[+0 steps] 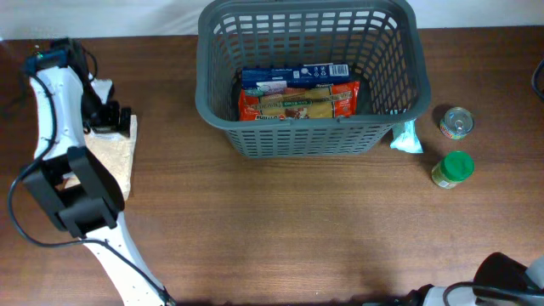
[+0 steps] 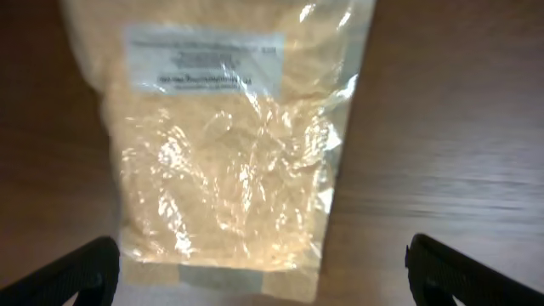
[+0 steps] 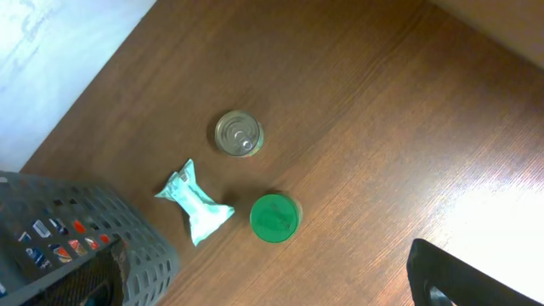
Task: Pack container
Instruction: 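Lower the left gripper onto the paper grain bag and grasp it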
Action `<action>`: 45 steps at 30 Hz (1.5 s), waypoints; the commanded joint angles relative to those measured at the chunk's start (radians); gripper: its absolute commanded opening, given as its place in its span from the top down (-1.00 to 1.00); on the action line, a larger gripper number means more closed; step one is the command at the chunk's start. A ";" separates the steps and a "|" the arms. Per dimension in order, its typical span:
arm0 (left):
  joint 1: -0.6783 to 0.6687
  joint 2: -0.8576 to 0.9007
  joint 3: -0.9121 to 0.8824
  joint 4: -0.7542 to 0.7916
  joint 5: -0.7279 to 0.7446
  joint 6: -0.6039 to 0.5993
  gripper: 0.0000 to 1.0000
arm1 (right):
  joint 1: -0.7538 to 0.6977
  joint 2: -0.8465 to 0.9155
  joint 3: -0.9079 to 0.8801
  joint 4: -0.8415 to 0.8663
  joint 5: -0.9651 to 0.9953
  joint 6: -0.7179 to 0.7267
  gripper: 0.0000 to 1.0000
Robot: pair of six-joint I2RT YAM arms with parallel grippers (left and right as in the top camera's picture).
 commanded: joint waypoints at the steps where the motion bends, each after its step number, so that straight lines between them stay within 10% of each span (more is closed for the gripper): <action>1: 0.057 0.018 0.001 0.002 -0.022 0.057 -0.99 | -0.006 0.005 -0.004 0.002 -0.003 -0.002 -0.97; 14: 0.220 0.069 -0.004 0.036 0.245 0.172 -0.98 | -0.006 0.005 -0.003 0.010 0.021 -0.002 -0.98; 35: 0.201 0.204 -0.004 0.138 0.195 0.191 -0.86 | -0.006 0.005 -0.003 0.015 0.021 -0.002 -0.98; 45: 0.201 0.209 -0.004 0.139 0.195 0.192 0.95 | -0.006 0.005 -0.004 0.014 0.021 -0.002 -0.97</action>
